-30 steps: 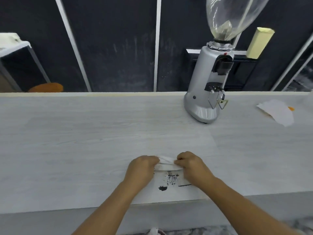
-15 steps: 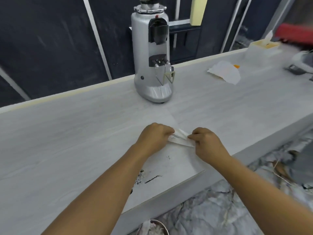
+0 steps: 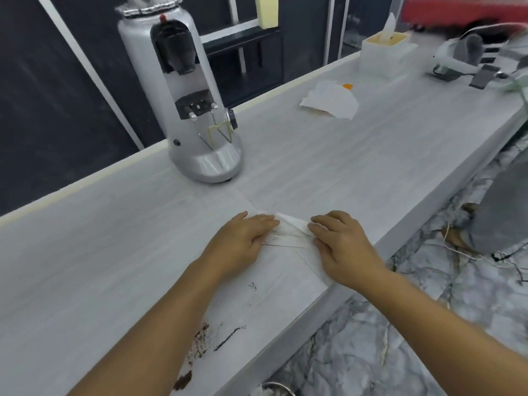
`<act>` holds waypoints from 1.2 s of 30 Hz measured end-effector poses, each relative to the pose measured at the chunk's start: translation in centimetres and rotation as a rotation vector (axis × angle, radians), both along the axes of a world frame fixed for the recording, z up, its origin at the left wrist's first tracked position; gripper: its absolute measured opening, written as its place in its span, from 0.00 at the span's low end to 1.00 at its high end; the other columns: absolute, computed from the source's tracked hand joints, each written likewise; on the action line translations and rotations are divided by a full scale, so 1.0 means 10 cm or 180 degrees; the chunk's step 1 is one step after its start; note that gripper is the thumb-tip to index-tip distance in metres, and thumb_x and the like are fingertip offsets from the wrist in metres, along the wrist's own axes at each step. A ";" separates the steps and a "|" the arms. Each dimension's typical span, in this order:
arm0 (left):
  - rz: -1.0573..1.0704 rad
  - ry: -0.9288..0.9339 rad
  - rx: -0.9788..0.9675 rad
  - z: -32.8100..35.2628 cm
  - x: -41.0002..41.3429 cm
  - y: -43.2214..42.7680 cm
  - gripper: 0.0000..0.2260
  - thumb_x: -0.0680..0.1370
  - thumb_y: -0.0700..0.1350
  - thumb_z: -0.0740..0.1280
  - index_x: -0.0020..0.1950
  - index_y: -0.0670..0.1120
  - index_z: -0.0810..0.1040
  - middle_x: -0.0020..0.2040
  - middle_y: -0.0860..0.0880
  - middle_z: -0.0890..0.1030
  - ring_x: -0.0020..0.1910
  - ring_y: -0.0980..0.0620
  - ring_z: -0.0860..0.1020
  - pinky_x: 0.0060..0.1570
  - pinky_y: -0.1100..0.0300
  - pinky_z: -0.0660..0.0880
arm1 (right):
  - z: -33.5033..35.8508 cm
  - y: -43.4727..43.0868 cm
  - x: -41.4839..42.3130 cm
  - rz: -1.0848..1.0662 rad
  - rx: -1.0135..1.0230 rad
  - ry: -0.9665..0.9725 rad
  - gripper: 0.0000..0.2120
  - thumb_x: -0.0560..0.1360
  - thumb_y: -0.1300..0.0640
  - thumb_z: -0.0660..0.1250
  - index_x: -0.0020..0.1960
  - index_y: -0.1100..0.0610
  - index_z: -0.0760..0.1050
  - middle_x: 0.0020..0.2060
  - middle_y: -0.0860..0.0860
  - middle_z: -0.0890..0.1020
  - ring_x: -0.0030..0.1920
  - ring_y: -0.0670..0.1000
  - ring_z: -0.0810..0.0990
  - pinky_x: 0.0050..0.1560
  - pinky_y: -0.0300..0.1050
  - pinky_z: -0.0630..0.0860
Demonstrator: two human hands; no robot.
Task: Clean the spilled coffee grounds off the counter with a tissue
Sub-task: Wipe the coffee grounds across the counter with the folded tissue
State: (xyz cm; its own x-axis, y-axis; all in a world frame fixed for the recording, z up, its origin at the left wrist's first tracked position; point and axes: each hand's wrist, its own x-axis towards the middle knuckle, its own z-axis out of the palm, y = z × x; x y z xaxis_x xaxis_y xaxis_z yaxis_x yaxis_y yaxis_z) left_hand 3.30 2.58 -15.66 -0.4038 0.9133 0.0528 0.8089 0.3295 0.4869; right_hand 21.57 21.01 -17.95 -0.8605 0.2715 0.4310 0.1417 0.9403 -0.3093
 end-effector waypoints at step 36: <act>-0.0913 -0.0056 -0.0076 -0.10 -0.27 -0.47 0.17 0.83 0.46 0.60 0.73 0.55 0.71 0.76 0.57 0.66 0.76 0.64 0.57 0.78 0.55 0.45 | -0.11 -1.02 0.22 -0.0602 -0.0517 -0.0344 0.22 0.80 0.50 0.51 0.67 0.54 0.76 0.68 0.50 0.75 0.76 0.61 0.59 0.74 0.61 0.53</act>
